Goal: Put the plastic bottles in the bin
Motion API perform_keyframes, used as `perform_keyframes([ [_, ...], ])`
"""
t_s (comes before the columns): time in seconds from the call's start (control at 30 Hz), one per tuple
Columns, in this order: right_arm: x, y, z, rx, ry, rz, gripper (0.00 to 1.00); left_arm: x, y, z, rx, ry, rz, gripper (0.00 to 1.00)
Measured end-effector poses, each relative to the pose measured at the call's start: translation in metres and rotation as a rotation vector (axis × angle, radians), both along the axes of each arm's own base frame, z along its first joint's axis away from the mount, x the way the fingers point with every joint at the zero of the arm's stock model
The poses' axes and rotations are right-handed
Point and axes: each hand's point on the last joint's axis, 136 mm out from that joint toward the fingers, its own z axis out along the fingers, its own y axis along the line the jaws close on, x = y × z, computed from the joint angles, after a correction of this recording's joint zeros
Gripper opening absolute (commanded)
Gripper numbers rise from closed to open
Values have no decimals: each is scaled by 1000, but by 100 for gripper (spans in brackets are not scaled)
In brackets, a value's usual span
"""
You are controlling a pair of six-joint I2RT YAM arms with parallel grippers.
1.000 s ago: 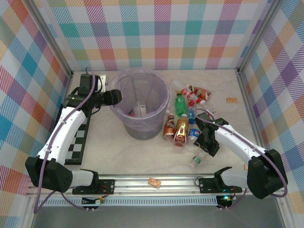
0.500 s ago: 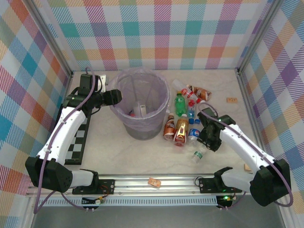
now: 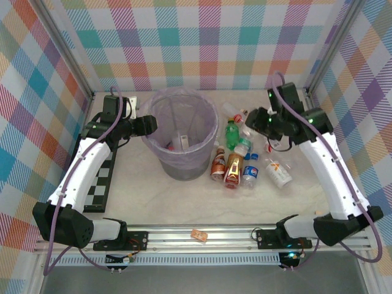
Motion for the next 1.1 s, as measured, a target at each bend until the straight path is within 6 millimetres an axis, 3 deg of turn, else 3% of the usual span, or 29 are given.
perform_keyframes([
  [0.1,13,23,32,35,-71,81,46,0,0,0,0,0,0,70],
  [0.23,22,70,66,72,-146,212,45,0,0,0,0,0,1,70],
  [0.33,25,109,78,88,-179,306,46,0,0,0,2,0,-1,70],
  [0.4,25,132,75,91,-177,354,45,0,0,0,2,-1,-2,70],
  [0.63,37,198,27,-4,-117,422,46,0,1,0,3,-1,-1,70],
  [0.77,53,219,-14,-112,-78,399,46,0,1,0,3,-1,-1,70],
  [0.97,69,213,-80,-313,25,346,46,0,1,0,5,-2,-3,70],
  [1.1,72,205,-106,-397,72,332,50,0,1,0,5,-2,-3,70],
])
